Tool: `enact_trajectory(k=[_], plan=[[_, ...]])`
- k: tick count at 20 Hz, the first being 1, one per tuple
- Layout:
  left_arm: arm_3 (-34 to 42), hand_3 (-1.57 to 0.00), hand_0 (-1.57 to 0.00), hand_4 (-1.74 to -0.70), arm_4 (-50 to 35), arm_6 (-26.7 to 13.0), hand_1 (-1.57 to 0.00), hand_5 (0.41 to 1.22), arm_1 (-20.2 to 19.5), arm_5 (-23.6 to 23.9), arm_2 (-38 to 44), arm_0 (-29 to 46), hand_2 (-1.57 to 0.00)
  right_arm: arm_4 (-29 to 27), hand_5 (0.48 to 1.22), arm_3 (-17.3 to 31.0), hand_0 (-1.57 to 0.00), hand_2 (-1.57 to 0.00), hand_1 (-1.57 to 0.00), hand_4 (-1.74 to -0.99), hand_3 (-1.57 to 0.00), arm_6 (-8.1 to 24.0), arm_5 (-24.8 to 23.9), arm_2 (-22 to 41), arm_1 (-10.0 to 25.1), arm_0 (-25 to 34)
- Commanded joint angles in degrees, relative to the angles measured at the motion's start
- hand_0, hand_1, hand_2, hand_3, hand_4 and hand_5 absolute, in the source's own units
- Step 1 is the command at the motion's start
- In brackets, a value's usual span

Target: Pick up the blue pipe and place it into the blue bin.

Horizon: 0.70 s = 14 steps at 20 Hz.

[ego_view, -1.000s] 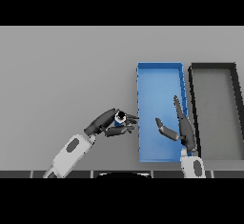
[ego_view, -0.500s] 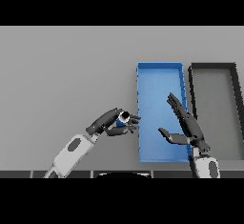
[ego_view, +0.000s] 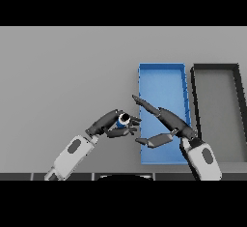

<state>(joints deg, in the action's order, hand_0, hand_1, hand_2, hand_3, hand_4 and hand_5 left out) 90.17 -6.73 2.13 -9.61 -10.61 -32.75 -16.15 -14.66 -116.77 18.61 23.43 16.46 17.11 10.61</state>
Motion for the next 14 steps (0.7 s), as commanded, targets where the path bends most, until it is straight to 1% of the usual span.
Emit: enact_trajectory(k=[1, 3, 4, 5, 6, 7, 8, 10, 11, 12, 13, 14], plan=[[-0.1, -1.49, -1.57, -1.74, 0.4, 0.4, -1.57, 1.221, 0.1, 0.2, -0.1, 0.0, -1.57, -0.8, 0.527, -0.1, 0.0, 0.0, 0.0, -1.276, 0.0, 0.6, 0.6, 0.9, -0.4, 0.8], [-0.2, -1.5, -1.57, -1.74, -0.2, 0.5, -1.57, 1.221, 0.2, -0.6, 0.0, -0.2, -1.57, 0.0, 0.53, 2.2, 0.0, 0.0, 0.0, -1.241, 0.0, 2.3, 1.3, 2.5, -1.8, 4.2], [-0.4, -1.52, -1.57, -1.74, -0.3, 2.0, -1.57, 1.221, -0.2, -1.3, 0.0, 0.4, -1.57, -0.1, 0.531, 2.5, 0.0, 0.0, 0.0, -1.232, 0.0, 2.6, 1.7, 3.4, -2.4, 4.7], [-0.1, -1.53, -1.57, -1.74, -0.8, 2.1, -1.57, 1.221, -0.3, -1.7, 0.1, 0.5, -1.57, 0.3, 0.532, 4.1, 0.0, 0.0, 0.0, -1.23, 0.0, 3.3, 1.6, 3.9, -3.6, 6.9], [0.0, -1.53, -1.57, -1.74, -1.2, 1.1, -1.57, 1.221, 0.3, -1.6, 0.1, 0.0, -1.57, 0.0, 0.532, 4.5, 0.0, 0.0, 0.0, -1.227, 0.0, 3.7, 2.0, 4.2, -3.9, 8.2], [-0.7, -1.54, -1.57, -1.74, -0.5, 0.9, -1.57, 1.221, 0.5, -1.4, -0.2, 0.2, -1.57, 0.7, 0.529, 5.5, 0.0, 0.0, 0.0, -1.225, 0.0, 3.6, 2.2, 5.0, -4.9, 9.1], [-0.3, -1.54, -1.57, -1.74, -0.1, 1.1, -1.57, 1.221, 0.0, -1.6, -0.3, 0.6, -1.57, 1.4, 0.519, 6.8, 0.0, 0.0, 0.0, -1.222, 0.0, 4.2, 1.9, 5.4, -6.0, 10.7], [-0.1, -1.54, -1.57, -1.74, 1.6, 1.4, -1.57, 1.221, -0.5, -1.3, -0.7, 0.3, -1.57, 0.5, 0.508, 9.0, 0.0, 0.0, 0.0, -1.218, 0.0, 4.8, 2.3, 5.1, -7.0, 13.3], [0.5, -1.54, -1.57, -1.74, 0.3, 1.8, -1.57, 1.221, -1.2, -2.0, 0.1, 0.9, -1.57, 0.2, 0.506, 9.8, 0.0, -0.03, -0.01, -1.222, 0.0, 4.2, 2.8, 5.2, -7.6, 14.2], [-0.2, -1.48, -1.57, -1.74, -0.7, 1.1, -1.57, 1.221, -0.9, -2.6, 0.5, 0.4, -1.57, -0.5, 0.506, 10.6, -0.05, -0.1, -0.08, -1.245, -0.05, 5.1, 3.1, 5.2, -8.1, 16.1], [-0.8, -1.29, -1.39, -1.74, 1.6, 1.4, -1.33, 1.221, -1.0, -1.9, -0.1, -0.2, -1.32, -0.4, 0.509, 11.6, -0.18, -0.24, -0.22, -1.294, -0.16, 5.7, 3.5, 5.5, -8.6, 17.2], [-0.9, -1.03, -1.18, -1.68, 3.7, -2.8, -1.08, 1.221, -1.8, -2.1, -1.2, -1.5, -1.06, -0.7, 0.507, 12.8, -0.35, -0.38, -0.38, -1.335, -0.3, 6.0, 4.2, 5.5, -8.9, 18.2]])
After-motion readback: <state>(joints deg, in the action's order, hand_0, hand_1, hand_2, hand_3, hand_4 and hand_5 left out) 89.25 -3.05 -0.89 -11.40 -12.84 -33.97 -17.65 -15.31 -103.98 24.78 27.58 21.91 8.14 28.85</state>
